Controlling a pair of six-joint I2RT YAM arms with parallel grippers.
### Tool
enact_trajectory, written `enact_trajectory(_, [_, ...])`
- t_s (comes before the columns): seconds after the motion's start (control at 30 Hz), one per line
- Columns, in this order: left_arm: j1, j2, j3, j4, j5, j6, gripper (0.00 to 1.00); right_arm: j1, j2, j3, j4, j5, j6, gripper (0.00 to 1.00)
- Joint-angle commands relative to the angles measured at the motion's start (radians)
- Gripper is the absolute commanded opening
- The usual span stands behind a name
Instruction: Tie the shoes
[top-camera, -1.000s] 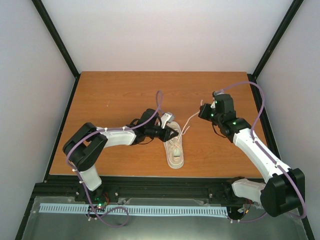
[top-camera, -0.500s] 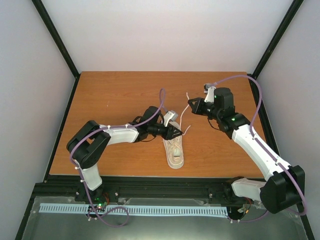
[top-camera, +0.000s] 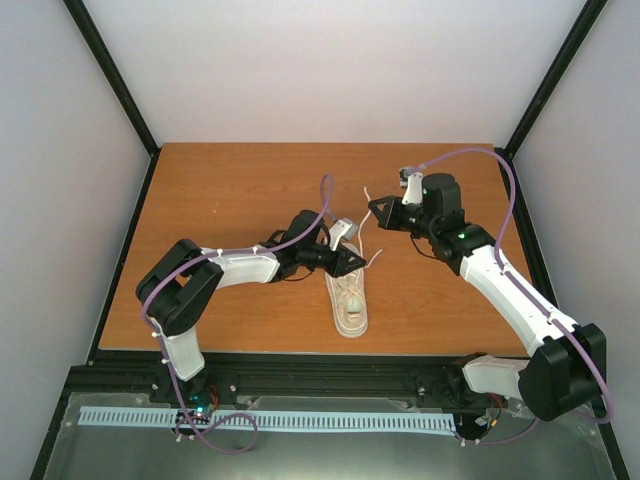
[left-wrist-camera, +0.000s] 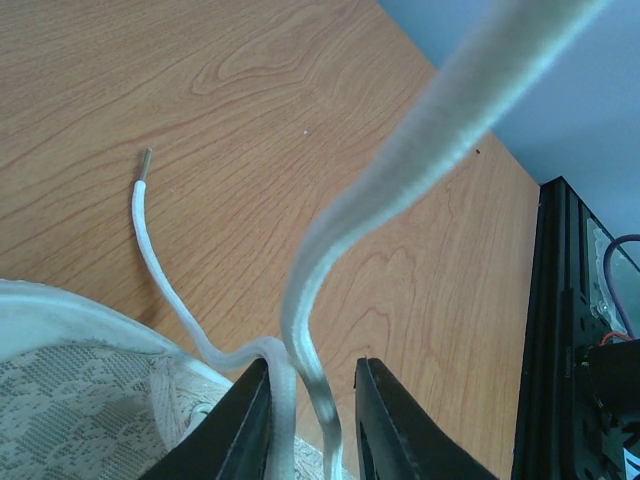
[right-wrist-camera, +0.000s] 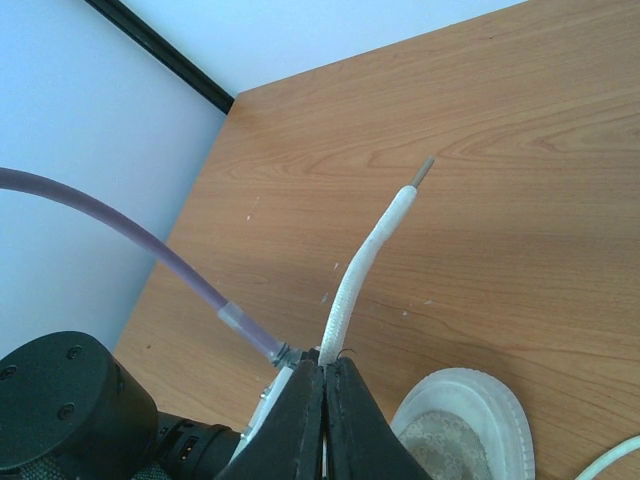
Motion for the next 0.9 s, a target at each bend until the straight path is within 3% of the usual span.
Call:
enact_trajectory(0.0, [-0.009,0.016,0.044,0.001,-0.007,0.021,0.25,0.017,0.014,0.042,0.006,-0.024,-0.02,0.03])
enact_trajectory(0.23, [-0.009,0.017,0.046,-0.006,-0.025,0.026,0.28,0.025,0.021,0.057,0.003,-0.028,-0.022,0.03])
enact_trajectory(0.63, [-0.009,-0.019,-0.006,0.035,-0.03,0.024,0.01,0.039,0.087,0.082,-0.008,0.003,-0.018,0.03])
enact_trajectory(0.87, [-0.01,-0.09,-0.085,0.086,-0.012,0.031,0.01,0.039,0.222,0.135,0.036,-0.035,-0.007,0.03])
